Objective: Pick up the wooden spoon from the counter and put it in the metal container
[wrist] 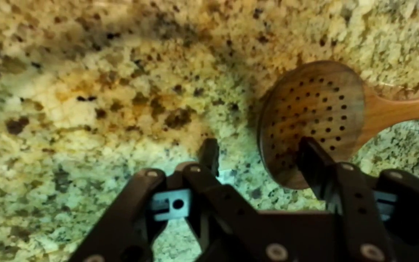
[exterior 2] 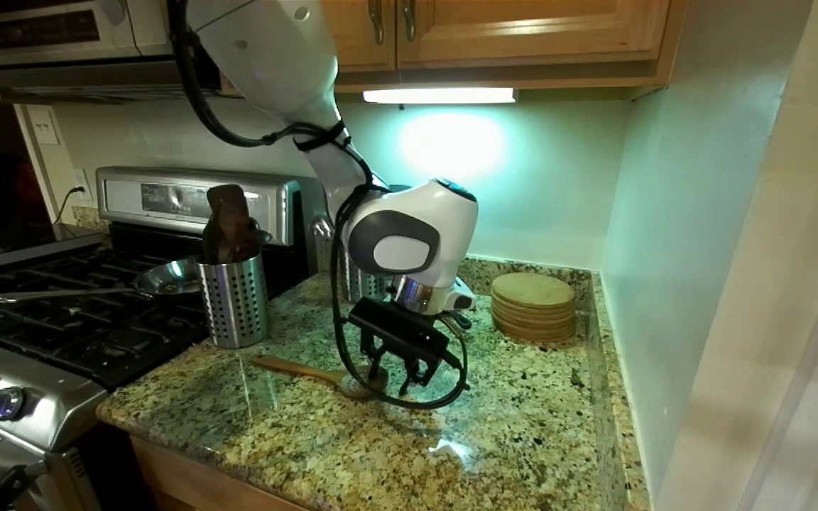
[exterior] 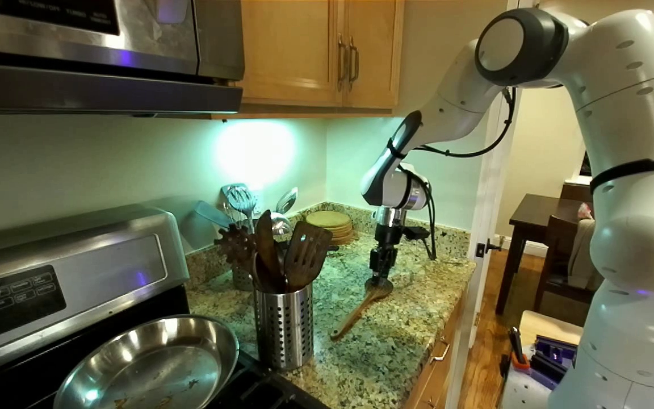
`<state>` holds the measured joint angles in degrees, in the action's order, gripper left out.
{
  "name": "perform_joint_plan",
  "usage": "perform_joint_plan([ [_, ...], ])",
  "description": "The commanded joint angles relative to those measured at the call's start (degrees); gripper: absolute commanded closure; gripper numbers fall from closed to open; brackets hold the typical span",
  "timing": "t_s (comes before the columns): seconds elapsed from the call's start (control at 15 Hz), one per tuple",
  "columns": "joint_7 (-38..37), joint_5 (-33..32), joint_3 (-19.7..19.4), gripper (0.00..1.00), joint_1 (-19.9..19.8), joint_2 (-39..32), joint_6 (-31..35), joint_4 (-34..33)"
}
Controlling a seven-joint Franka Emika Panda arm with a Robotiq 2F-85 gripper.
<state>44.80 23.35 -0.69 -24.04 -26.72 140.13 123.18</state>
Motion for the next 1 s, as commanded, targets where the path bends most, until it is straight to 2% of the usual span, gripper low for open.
perform_joint_plan([
  [0.0, 2.3, 1.2, 0.3, 0.19, -1.8, -0.5, -3.8, -1.1],
  [0.13, 2.7, 1.3, 0.2, 0.02, -2.0, -0.6, -5.0, -1.4],
  [0.47, 6.9, 3.8, 0.6, 0.0, -3.6, -1.6, -8.2, -3.1],
  [0.53, 7.6, 4.3, 0.5, 0.03, -3.8, -1.7, -9.2, -3.7],
  [0.6, 8.7, 5.0, 0.4, 0.17, -4.1, -1.7, -10.2, -4.1],
  [0.67, 9.5, 5.6, 0.3, 0.27, -4.3, -1.7, -10.9, -4.5],
  [0.73, 10.1, 6.1, 0.0, 0.31, -4.4, -1.6, -11.7, -5.0],
  [0.93, 11.6, 7.2, -0.7, 0.52, -4.5, -1.8, -13.8, -6.1],
])
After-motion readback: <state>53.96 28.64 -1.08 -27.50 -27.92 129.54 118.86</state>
